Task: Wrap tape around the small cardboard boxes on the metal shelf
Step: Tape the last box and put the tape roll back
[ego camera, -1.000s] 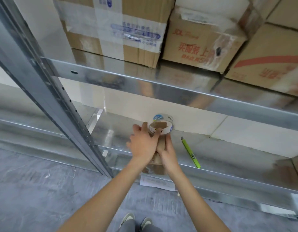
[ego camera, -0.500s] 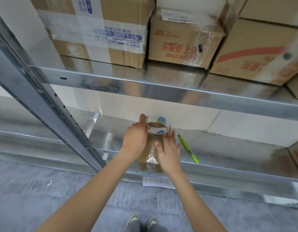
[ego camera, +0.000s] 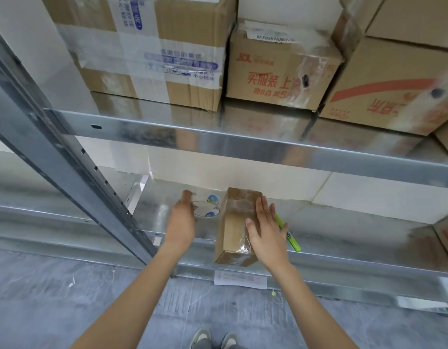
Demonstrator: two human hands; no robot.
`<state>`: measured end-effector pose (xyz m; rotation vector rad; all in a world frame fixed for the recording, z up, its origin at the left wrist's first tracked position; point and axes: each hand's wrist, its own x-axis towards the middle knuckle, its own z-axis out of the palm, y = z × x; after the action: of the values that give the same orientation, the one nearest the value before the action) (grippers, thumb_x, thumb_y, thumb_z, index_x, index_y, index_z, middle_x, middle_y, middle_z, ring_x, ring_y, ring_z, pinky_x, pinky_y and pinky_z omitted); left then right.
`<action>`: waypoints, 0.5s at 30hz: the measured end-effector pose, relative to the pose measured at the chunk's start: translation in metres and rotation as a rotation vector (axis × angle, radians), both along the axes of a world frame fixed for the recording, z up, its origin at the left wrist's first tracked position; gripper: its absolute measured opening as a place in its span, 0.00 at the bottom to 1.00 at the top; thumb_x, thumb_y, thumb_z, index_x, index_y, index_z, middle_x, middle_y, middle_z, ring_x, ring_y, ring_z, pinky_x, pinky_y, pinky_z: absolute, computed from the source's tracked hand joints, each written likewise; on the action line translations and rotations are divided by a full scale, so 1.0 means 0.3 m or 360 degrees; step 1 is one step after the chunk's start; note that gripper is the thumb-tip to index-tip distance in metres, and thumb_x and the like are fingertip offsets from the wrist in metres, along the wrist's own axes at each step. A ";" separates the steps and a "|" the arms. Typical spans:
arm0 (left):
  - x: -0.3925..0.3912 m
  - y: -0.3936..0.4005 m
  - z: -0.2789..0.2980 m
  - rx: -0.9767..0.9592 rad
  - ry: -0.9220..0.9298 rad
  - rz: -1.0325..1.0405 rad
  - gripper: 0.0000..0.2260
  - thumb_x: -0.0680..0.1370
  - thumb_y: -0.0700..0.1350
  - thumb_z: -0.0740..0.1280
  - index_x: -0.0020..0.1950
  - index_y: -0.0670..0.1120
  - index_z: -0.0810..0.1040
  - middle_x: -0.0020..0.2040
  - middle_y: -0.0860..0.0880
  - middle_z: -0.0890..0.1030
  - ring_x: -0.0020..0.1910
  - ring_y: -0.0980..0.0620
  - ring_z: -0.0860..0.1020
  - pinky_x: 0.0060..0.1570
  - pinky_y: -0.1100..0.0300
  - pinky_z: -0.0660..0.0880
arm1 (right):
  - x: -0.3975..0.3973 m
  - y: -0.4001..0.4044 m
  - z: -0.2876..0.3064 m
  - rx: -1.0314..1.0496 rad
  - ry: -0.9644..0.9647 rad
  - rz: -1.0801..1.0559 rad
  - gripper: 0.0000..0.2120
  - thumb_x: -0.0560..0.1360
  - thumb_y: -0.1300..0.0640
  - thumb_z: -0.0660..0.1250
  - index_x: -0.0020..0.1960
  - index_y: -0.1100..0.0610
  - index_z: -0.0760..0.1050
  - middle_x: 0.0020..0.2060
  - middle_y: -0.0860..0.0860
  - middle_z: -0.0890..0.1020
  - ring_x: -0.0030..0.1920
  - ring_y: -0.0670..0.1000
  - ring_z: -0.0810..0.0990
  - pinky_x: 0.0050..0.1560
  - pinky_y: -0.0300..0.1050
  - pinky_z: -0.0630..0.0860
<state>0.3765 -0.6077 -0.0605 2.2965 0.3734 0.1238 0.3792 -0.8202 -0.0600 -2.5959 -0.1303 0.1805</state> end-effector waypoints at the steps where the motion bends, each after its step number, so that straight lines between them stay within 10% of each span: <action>1: 0.001 -0.017 -0.024 -0.0144 -0.0006 0.0064 0.14 0.77 0.32 0.56 0.60 0.44 0.67 0.47 0.43 0.81 0.42 0.41 0.80 0.40 0.45 0.81 | -0.001 -0.005 0.003 -0.0027 -0.0015 -0.0001 0.30 0.81 0.43 0.49 0.80 0.49 0.47 0.78 0.39 0.44 0.78 0.47 0.42 0.73 0.70 0.43; 8: 0.032 -0.154 -0.091 -0.1318 0.0120 0.0576 0.15 0.82 0.45 0.63 0.68 0.43 0.70 0.57 0.40 0.80 0.58 0.38 0.79 0.58 0.45 0.76 | 0.009 -0.007 0.031 -0.0166 0.0150 -0.0162 0.62 0.58 0.15 0.38 0.79 0.54 0.40 0.78 0.47 0.41 0.77 0.45 0.37 0.72 0.66 0.35; 15: 0.054 -0.252 -0.066 -0.1587 0.0446 0.0036 0.17 0.76 0.62 0.66 0.60 0.53 0.78 0.56 0.53 0.83 0.53 0.58 0.81 0.51 0.63 0.76 | 0.005 -0.037 0.042 0.0125 0.0416 -0.0408 0.66 0.55 0.15 0.55 0.79 0.54 0.41 0.79 0.48 0.42 0.78 0.46 0.40 0.73 0.65 0.38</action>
<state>0.3926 -0.6833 -0.0802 1.3168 0.4667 -0.3160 0.3807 -0.8313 -0.0473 -2.4564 0.2820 0.4089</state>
